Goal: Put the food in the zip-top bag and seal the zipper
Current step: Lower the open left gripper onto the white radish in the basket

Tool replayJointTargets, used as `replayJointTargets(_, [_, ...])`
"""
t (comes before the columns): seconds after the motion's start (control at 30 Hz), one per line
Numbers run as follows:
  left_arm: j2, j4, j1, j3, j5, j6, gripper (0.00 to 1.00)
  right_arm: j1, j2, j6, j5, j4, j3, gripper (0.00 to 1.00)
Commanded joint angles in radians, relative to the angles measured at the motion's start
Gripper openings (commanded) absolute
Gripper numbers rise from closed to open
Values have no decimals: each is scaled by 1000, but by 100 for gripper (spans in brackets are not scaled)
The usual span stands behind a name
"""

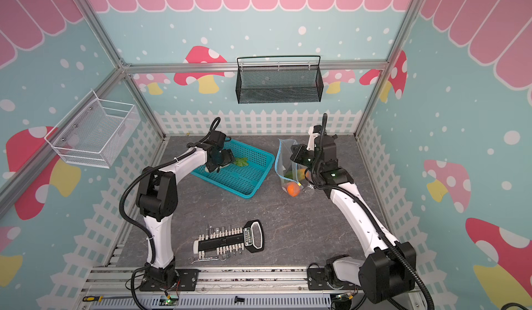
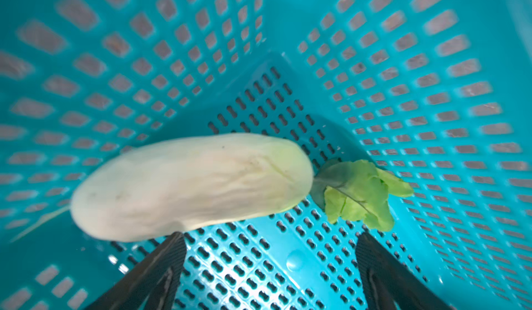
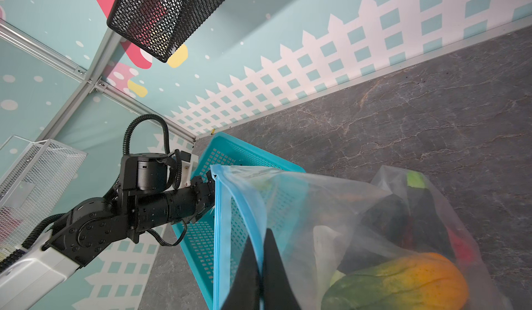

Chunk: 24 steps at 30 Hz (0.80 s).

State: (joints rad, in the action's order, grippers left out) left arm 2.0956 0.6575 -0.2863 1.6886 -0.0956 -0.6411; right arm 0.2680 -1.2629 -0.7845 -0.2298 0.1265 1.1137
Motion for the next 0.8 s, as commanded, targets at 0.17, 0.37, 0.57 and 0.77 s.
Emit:
replayJointTargets(0.17, [-86,-68,2,13,28,524,85,-5,9,-12,-13,-27,-14,2])
replayJointTargets(0.37, [19,107,13,156,27,740,84,-6,16,-4,-20,-27,-14,2])
replayJointTargets(0.57, [74,191,67,199,115,814,84,-6,36,4,-11,-21,-22,3])
replayJointTargets(0.77, [99,213,73,210,133,825,84,-6,44,7,-9,-16,-21,3])
